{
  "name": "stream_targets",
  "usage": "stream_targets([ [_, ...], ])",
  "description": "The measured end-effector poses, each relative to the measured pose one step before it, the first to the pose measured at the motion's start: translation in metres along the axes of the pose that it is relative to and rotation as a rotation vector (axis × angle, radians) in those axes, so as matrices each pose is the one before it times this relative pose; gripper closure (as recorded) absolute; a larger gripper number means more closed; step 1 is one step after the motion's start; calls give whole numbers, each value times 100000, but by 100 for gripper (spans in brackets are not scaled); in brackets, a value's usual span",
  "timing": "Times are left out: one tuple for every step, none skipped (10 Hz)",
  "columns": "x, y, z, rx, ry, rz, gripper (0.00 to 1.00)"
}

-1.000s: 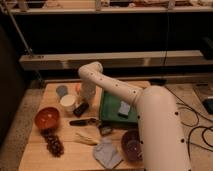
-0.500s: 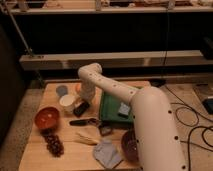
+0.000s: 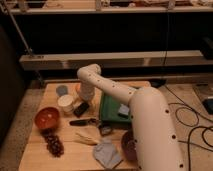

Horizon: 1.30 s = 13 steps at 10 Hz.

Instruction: Wipe purple bowl with eraser

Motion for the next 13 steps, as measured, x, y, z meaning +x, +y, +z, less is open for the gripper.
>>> stream_targets([
  [42, 27, 361, -281, -296, -219, 34],
  [75, 183, 315, -228, -567, 73, 43],
  [20, 147, 285, -268, -715, -299, 55],
  [-12, 92, 135, 171, -670, -291, 65],
  [16, 182, 20, 507, -737, -40, 73],
  [38, 457, -467, 1025, -595, -605, 86],
  [27, 140, -609, 526, 299, -583, 90],
  [8, 139, -834, 458, 387, -608, 90],
  [54, 360, -2110, 402, 1649, -1258, 90],
  [-5, 248, -1985, 208, 1487, -1007, 90],
  [-69, 280, -2207, 159, 1270, -1125, 90],
  [-122, 430, -2082, 279, 732, -1064, 90],
  [-284, 1094, -2505, 2101, -765, -844, 90],
])
